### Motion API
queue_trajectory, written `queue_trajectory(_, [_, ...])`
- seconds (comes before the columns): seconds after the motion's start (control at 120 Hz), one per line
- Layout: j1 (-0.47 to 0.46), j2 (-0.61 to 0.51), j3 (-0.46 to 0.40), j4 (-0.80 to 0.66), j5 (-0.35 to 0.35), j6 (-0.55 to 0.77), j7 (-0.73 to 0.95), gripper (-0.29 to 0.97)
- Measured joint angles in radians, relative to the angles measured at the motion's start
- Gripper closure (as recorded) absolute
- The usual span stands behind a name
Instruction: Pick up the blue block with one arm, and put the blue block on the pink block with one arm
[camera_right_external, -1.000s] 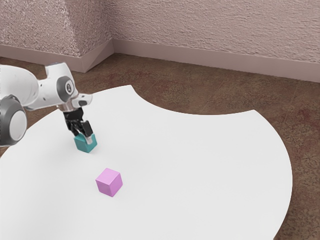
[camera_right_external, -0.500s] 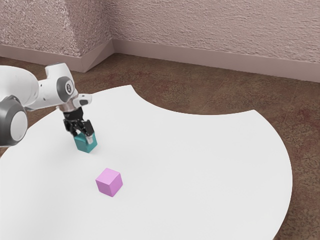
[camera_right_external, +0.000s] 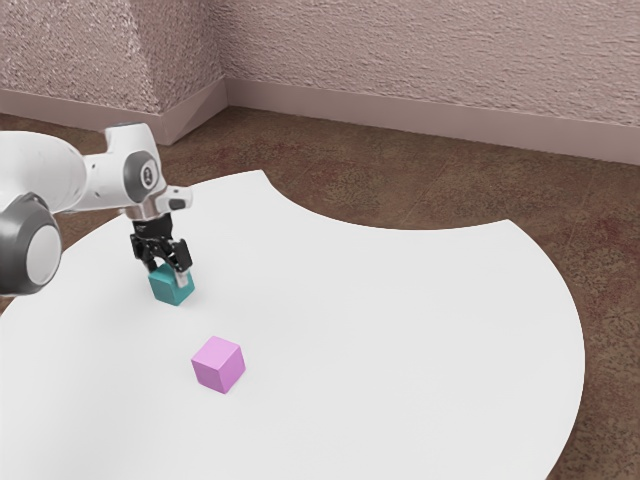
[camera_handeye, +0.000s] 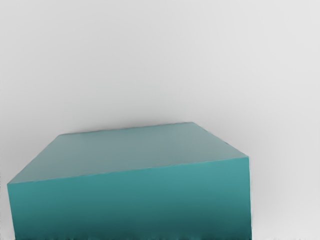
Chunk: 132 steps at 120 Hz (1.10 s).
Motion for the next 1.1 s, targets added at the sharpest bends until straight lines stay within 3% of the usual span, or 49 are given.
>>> queue_trajectory(0.692, [-0.015,0.003,0.001,0.011,0.053,-0.037,-0.048,0.02])
queue_trajectory(1.1, [-0.009,0.07,0.001,0.111,0.065,-0.131,-0.068,0.02])
